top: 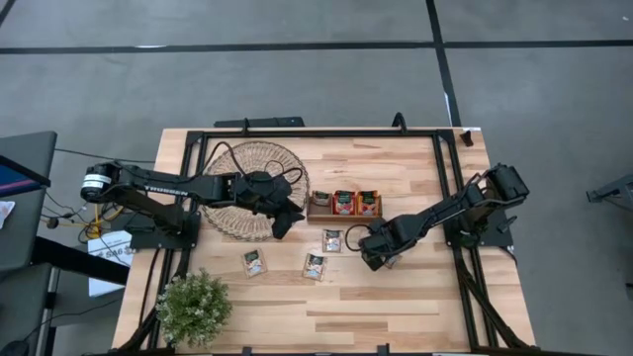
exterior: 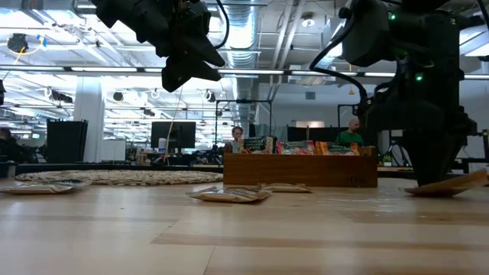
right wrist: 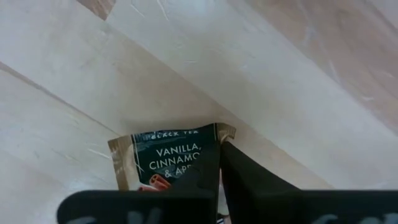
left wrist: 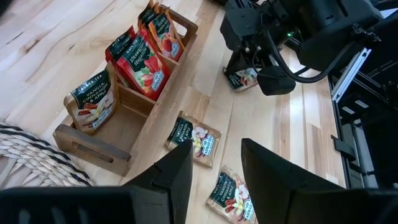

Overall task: Pick & Place Tea
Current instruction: Put the brown tea bag into the left section of the wooden organizer

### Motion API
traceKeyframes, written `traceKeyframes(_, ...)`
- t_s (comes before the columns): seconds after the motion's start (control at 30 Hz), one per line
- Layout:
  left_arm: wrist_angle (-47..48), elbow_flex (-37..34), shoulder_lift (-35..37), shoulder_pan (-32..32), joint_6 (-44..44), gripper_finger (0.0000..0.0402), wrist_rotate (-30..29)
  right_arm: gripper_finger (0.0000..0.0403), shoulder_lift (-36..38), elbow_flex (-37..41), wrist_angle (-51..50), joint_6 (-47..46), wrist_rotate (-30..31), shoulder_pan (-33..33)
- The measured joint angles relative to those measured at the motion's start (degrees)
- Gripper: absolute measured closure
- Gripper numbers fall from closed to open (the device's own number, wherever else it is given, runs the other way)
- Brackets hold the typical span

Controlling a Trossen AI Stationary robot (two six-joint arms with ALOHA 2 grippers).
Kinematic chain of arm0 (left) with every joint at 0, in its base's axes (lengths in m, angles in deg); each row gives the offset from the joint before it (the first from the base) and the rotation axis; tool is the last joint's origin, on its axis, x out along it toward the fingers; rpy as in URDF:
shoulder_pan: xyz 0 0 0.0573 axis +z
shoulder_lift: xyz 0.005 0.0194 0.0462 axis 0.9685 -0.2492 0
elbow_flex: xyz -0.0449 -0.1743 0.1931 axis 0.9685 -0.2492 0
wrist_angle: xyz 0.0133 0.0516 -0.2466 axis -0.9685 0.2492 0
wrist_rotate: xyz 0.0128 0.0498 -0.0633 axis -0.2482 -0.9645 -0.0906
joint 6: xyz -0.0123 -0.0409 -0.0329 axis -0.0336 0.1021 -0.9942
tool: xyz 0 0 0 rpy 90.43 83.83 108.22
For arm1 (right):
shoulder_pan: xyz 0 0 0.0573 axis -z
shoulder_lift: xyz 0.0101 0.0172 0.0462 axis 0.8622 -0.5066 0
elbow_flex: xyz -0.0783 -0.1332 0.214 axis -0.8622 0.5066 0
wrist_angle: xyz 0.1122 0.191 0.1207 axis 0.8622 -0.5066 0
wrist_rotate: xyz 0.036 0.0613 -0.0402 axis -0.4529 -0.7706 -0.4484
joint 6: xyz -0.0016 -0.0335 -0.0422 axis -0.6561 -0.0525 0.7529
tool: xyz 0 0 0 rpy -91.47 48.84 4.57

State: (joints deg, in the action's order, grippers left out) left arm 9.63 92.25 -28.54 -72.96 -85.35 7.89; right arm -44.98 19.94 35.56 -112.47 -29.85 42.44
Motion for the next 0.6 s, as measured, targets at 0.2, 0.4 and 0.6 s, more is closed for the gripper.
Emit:
traceKeyframes(0.2, 0.00, 0.00, 0.00, -0.02, 0.00, 0.0273, 0.01, 0.0402, 1.09, 0.11, -1.06, -0.40, 0.43, 0.00)
traceKeyframes(0.4, -0.04, 0.00, 0.00, -0.01, 0.00, 0.0273, 0.02, 0.0402, 5.57, 1.27, -3.09, -4.31, 1.23, -0.16)
traceKeyframes(0.6, -1.21, -0.02, 0.00, -0.02, -0.13, 0.0273, 0.04, 0.0402, 12.07, 0.94, -1.09, -9.41, 1.69, -3.29)
